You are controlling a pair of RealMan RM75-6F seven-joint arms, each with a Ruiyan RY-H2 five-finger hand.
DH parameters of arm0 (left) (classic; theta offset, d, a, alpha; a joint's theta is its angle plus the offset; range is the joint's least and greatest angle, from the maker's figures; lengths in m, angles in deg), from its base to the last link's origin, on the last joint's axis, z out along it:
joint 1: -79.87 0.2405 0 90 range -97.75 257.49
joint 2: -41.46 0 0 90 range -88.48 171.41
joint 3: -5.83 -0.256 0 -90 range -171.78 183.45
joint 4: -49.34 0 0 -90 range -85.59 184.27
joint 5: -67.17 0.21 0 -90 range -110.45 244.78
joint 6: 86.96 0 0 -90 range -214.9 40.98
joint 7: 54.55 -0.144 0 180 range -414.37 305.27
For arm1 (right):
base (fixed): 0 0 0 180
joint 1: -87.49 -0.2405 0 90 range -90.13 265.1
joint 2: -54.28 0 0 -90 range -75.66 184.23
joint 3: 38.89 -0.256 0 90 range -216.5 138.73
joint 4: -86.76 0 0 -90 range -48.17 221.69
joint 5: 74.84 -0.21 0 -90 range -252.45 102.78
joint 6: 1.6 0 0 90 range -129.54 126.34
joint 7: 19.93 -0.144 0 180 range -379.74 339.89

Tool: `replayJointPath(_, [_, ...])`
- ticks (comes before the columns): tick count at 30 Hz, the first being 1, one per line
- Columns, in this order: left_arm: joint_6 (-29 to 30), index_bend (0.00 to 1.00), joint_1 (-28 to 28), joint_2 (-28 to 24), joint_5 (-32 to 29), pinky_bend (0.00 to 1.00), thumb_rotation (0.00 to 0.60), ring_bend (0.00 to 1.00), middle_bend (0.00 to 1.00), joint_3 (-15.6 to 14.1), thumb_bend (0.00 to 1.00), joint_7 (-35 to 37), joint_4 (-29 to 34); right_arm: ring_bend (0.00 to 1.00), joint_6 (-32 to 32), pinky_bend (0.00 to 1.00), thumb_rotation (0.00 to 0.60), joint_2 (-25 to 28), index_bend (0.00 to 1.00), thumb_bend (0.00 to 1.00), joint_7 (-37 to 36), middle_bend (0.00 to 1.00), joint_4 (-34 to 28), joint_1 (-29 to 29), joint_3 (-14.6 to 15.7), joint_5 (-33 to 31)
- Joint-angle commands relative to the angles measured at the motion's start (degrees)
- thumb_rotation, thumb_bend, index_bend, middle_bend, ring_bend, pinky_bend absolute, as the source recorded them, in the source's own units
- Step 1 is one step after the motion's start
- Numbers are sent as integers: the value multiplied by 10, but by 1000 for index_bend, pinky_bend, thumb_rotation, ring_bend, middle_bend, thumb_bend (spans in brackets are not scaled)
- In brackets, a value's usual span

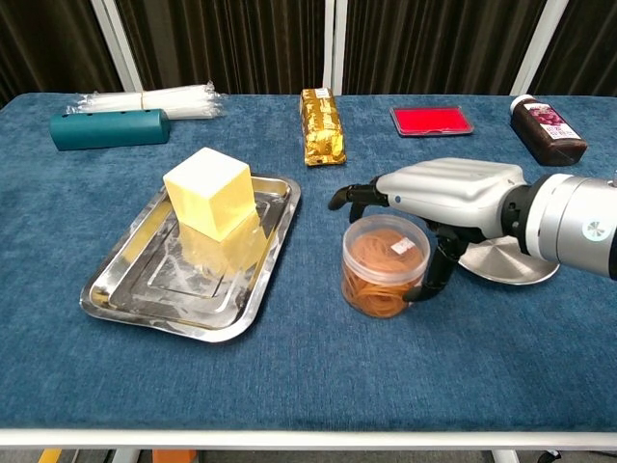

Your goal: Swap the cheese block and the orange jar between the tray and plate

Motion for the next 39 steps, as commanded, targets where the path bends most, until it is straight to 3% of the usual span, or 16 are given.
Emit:
replayJointPath(1, [-3,69,3,-1,2,183,600,0,39,3,0,1,0,270,-5,408,600,2,366,176,-7,370,-2,-1,3,2])
replayJointPath(9, [-7,70,16,-2,10,183,600,0,39,8,0,12,4,285,-65,401,600,62,389,186,-35,387,-41,25,-3,27])
replayJointPath(14, [-6,70,22,0,13,183,600,0,40,17,0,19,5,285,-101,383,600,105,390,186,-64,387,-39,62,11,23])
replayJointPath(21, [-3,70,32,-1,20,183,600,0,43,20,0,13,4,285,-100,358,600,95,393,189,-91,381,18,84,29,22])
replayJointPath(28, [-13,71,34,2,14,183,600,0,43,29,0,2,7,272,-119,322,600,75,383,200,-97,365,51,97,27,33])
replayJointPath(31, [-15,70,35,4,14,183,600,0,43,33,0,3,5,208,-102,276,600,78,322,180,-102,323,53,96,29,27])
replayJointPath(34, [-15,71,37,4,15,183,600,0,43,35,0,2,4,20,-66,79,600,94,69,62,-112,109,43,88,30,12])
replayJointPath(35, [-15,70,37,4,15,183,600,0,43,36,0,2,4,0,-63,25,600,97,16,23,-118,47,41,87,28,13])
replayJointPath(39, [-13,70,40,0,18,183,600,0,43,38,0,1,7,0,-80,0,600,103,0,0,-139,0,39,96,24,41])
